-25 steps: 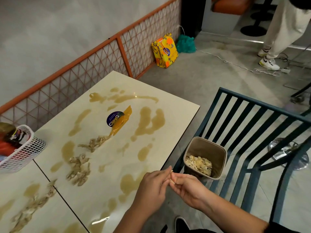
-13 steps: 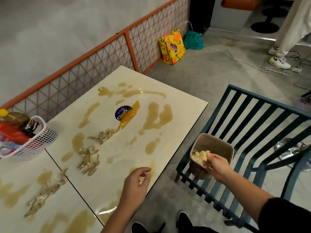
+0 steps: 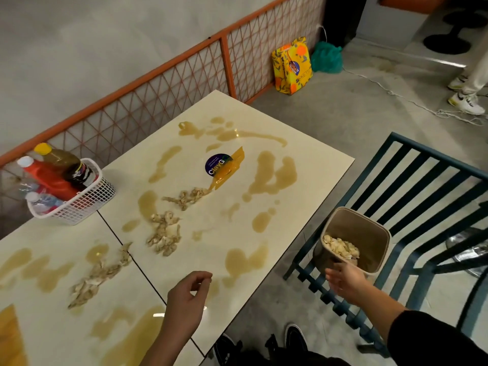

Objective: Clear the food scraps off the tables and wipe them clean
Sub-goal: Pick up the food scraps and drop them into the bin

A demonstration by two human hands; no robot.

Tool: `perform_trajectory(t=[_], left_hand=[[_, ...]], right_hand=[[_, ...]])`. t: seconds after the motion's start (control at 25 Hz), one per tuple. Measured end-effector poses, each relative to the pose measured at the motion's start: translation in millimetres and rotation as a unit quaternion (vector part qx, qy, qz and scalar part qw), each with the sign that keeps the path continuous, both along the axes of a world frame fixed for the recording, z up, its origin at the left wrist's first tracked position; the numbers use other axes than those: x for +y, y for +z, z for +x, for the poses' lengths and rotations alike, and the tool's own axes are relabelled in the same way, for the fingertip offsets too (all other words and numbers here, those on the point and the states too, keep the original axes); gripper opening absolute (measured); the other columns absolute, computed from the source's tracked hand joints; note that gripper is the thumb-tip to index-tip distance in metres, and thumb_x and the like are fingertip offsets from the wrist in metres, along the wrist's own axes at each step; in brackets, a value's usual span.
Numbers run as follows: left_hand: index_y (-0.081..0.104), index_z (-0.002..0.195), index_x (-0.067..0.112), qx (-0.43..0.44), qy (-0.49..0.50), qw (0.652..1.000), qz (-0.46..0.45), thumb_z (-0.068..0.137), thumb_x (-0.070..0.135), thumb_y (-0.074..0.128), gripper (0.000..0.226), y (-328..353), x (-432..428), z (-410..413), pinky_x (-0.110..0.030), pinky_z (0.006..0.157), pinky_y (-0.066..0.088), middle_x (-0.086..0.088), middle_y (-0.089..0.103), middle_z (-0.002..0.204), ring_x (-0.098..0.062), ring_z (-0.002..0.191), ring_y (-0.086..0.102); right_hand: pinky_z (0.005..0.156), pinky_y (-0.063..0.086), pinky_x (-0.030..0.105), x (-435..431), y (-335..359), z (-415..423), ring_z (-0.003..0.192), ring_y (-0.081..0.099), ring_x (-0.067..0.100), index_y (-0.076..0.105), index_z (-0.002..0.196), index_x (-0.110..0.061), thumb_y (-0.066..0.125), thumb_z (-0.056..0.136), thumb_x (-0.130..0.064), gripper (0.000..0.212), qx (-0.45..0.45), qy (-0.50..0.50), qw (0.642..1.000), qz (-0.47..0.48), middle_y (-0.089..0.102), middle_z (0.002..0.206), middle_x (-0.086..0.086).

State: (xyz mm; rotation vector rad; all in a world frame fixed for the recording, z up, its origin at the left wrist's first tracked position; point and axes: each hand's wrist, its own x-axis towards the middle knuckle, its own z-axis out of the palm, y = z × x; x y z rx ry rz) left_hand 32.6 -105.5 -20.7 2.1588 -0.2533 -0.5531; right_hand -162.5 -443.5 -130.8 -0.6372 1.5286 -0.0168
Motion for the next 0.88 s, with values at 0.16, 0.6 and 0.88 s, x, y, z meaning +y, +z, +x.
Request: perform_trajectory(t=[0.16,0.6,0.88], left_hand=[[0.073,0.089,0.034,0.019,0.005,1.0,0.012,0.093,0.011,0.064,0.025,-7,33,8,-0.03,0.076,0.056,0.018,0.072,0.079,-0.003,0.078,0.067],[0.074,0.081,0.033,0.029,0.114,0.993,0.029,0.085,0.012,0.073,0.021,-45,142,48,-0.01,0.063,0.046,0.015,0.071,0.073,-0.003,0.074,0.066],[0.07,0.08,0.034,0.006,0.156,0.983,0.097,0.091,0.021,0.065,0.018,-68,205,74,-0.014,0.067,0.044,0.016,0.068,0.082,0.002,0.076,0.062]], right_hand=[[0.064,0.045,0.033,69,2,31,0.074,0.059,0.025,0.065,0.113,0.0,0.056,0.101,-0.015,0.021,0.017,0.135,0.989,-0.064,0.067,0.088,0.016],[0.06,0.049,0.027,182,76,164,0.066,0.064,0.017,0.067,0.099,-0.024,0.051,0.101,-0.012,0.02,-0.077,0.488,0.794,-0.355,0.07,0.08,0.003],[0.098,0.045,0.031,244,55,267,0.12,0.051,0.02,0.064,0.127,-0.023,0.052,0.098,-0.027,0.032,-0.091,0.791,0.41,-0.445,0.056,0.132,-0.005]])
